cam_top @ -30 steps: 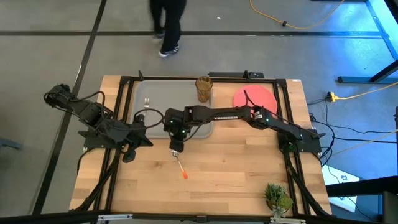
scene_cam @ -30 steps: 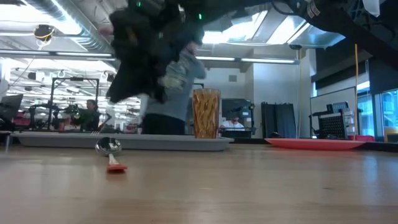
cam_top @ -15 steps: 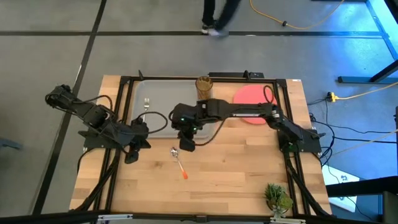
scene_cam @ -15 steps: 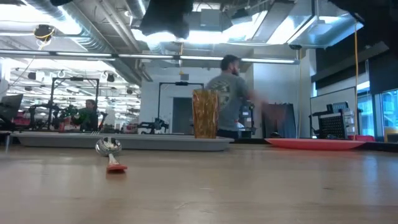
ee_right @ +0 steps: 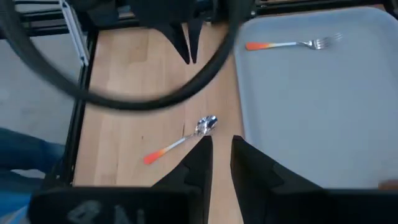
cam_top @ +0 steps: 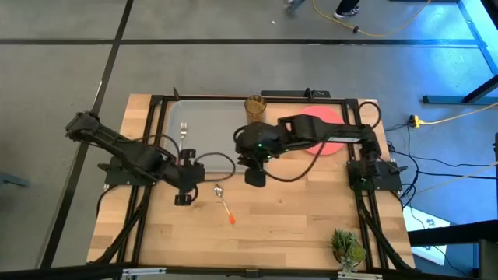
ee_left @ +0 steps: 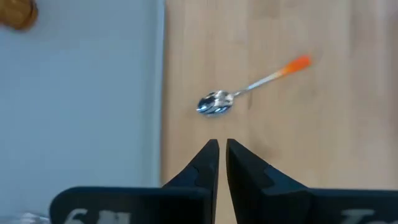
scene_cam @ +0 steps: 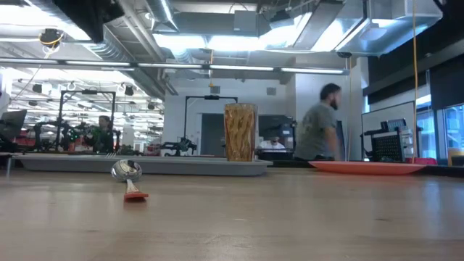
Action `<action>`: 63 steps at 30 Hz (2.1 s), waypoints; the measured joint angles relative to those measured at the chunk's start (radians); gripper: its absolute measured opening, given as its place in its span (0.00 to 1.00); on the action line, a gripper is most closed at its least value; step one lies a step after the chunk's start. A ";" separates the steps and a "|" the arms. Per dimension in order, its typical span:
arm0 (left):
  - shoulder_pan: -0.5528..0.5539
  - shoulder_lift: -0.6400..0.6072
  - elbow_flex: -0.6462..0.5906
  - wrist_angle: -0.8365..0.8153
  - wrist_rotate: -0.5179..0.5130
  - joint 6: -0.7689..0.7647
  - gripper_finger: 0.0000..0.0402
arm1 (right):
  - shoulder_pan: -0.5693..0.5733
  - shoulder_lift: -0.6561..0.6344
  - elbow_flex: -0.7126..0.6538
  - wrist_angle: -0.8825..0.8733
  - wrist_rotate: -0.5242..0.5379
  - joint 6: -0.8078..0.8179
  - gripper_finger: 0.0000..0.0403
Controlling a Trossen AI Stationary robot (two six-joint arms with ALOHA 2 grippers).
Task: Pick and place plate/cup/fork/spoon on tray
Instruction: Put the orange spoon to the right side of the orange fork on the gray serving tray
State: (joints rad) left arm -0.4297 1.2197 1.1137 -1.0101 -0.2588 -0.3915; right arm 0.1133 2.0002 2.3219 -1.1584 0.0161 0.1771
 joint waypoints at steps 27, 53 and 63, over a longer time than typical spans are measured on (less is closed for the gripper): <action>0.118 0.225 0.000 0.158 0.164 -0.314 0.02 | 0.279 -0.246 0.000 -0.411 0.356 0.239 0.15; 0.264 0.366 0.000 0.116 0.333 -0.411 0.13 | 0.300 -0.261 0.000 -0.406 0.358 0.325 0.15; 0.321 0.439 0.000 0.142 0.328 -0.331 0.13 | 0.300 -0.261 0.000 -0.403 0.358 0.343 0.15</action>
State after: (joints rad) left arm -0.1091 1.6589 1.1141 -0.8682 0.0697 -0.7227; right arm 0.4129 1.7393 2.3215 -1.5612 0.3737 0.5198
